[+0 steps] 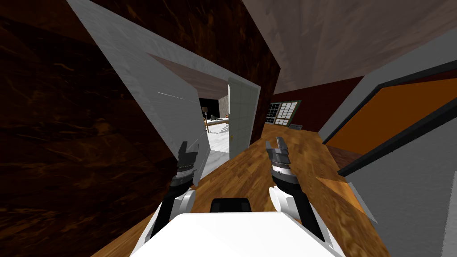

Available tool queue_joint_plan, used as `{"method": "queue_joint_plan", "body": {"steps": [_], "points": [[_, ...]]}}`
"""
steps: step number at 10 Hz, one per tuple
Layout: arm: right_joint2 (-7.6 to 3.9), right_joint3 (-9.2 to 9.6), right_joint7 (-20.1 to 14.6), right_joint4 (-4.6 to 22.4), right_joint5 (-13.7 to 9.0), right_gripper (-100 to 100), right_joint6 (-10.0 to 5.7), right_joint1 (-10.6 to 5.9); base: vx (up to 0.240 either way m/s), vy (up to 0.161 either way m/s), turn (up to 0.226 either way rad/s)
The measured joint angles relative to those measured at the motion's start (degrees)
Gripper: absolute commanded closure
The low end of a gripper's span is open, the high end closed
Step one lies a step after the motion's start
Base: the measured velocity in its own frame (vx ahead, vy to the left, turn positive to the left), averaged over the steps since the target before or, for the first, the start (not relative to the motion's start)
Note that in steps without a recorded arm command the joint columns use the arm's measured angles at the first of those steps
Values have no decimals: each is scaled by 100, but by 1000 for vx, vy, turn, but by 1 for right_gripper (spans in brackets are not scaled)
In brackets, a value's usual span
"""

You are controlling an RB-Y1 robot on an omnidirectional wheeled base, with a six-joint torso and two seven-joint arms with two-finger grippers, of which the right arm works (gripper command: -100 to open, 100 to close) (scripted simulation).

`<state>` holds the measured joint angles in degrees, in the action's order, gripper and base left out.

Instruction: Push the door open

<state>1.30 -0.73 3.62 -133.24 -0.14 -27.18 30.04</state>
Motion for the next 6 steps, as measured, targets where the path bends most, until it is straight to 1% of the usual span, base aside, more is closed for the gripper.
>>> {"method": "queue_joint_plan", "body": {"steps": [1, 3, 4, 6], "points": [[-5, 35, 9, 92, 15, -100, -10, -42, 80, -37, 39], [-48, 55, 1, 320, 16, -100, -54, -139, 73, -71, 50], [-91, 55, -15, 486, 9, -100, -81, -210, 107, -56, 56], [-128, 118, -23, 714, 24, -100, -85, -304, 91, -46, 44]]}}
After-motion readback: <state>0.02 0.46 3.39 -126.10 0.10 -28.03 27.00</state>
